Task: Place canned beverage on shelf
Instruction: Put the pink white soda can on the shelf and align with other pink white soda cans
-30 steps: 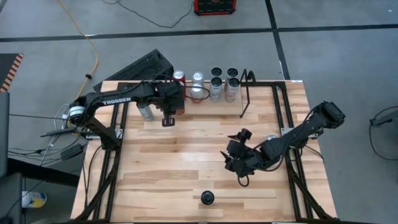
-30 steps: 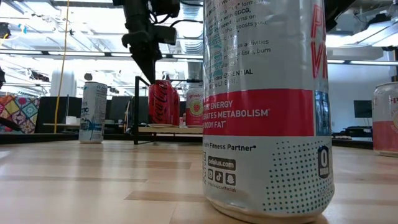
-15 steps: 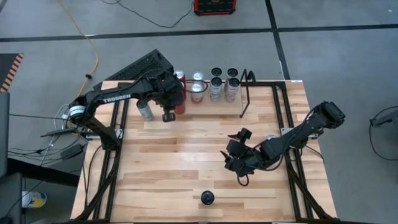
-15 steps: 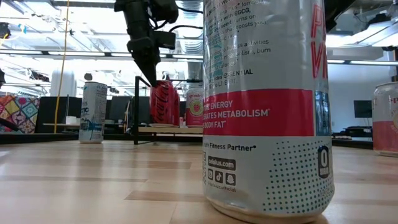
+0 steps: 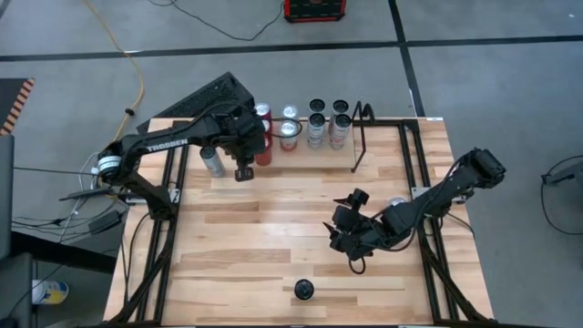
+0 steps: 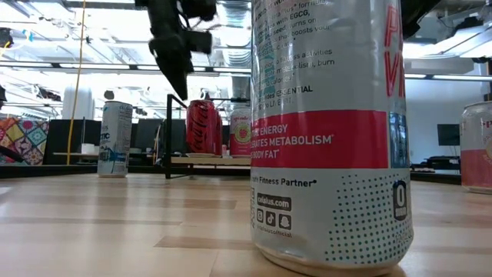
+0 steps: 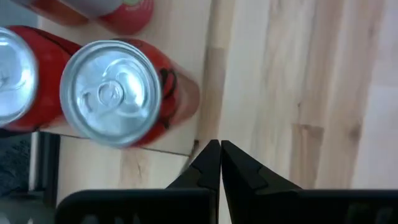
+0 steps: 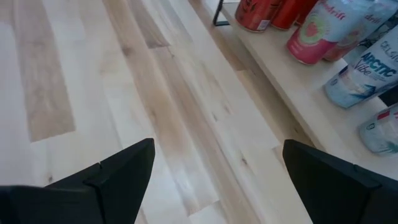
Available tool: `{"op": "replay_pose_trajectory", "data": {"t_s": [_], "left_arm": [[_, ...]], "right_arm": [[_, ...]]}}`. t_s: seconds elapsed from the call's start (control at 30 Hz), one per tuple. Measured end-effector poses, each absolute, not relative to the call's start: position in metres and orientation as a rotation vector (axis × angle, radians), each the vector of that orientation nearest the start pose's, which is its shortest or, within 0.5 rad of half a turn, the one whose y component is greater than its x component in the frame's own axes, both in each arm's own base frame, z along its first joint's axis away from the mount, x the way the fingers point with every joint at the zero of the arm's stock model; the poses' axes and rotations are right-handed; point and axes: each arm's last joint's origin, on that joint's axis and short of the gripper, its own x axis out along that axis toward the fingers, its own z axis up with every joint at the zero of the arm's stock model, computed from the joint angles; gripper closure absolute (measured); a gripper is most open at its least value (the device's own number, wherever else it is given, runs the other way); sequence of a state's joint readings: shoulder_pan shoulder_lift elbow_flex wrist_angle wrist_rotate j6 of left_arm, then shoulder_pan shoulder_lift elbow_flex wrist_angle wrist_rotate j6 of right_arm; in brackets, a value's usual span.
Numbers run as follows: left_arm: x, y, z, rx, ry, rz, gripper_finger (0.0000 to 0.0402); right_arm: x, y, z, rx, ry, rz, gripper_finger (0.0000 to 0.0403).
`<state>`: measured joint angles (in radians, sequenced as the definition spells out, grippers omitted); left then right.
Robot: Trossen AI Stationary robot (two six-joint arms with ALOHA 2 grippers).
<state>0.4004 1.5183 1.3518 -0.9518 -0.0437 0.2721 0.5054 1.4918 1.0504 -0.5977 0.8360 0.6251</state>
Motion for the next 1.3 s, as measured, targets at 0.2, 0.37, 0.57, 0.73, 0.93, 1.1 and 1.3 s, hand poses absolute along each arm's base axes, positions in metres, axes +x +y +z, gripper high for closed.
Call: {"op": "replay_pose_trajectory", "data": {"t_s": [0.2, 0.37, 0.57, 0.73, 0.93, 1.1, 1.3], "left_arm": [[0.247, 0.087, 0.334, 0.064, 1.082, 0.25, 0.0401], [0.208, 0.059, 0.363, 0.052, 0.958, 0.305, 0.0401], [0.165, 0.045, 0.368, -0.034, 0.829, 0.395, 0.0401], [0.149, 0.041, 0.353, -0.058, 0.794, 0.417, 0.0401], [0.153, 0.035, 0.32, -0.129, 0.732, 0.237, 0.0401], [0.157, 0.022, 0.304, -0.111, 0.601, 0.061, 0.0401], [0.148, -0.003, 0.294, -0.083, 0.402, -0.061, 0.0401]], "right_arm": [[0.265, 0.124, 0.242, -0.049, 0.667, -0.515, 0.0023], [0.267, 0.122, 0.242, 0.012, 0.661, -0.522, 0.0023], [0.272, 0.12, 0.243, 0.117, 0.621, -0.532, 0.0023], [0.273, 0.131, 0.246, 0.146, 0.564, -0.501, 0.0023], [0.282, 0.161, 0.238, 0.136, 0.43, -0.472, 0.0023], [0.296, 0.186, 0.249, 0.109, 0.377, -0.218, 0.0023], [0.293, 0.222, 0.293, 0.026, 0.296, -0.021, 0.0023]]}}
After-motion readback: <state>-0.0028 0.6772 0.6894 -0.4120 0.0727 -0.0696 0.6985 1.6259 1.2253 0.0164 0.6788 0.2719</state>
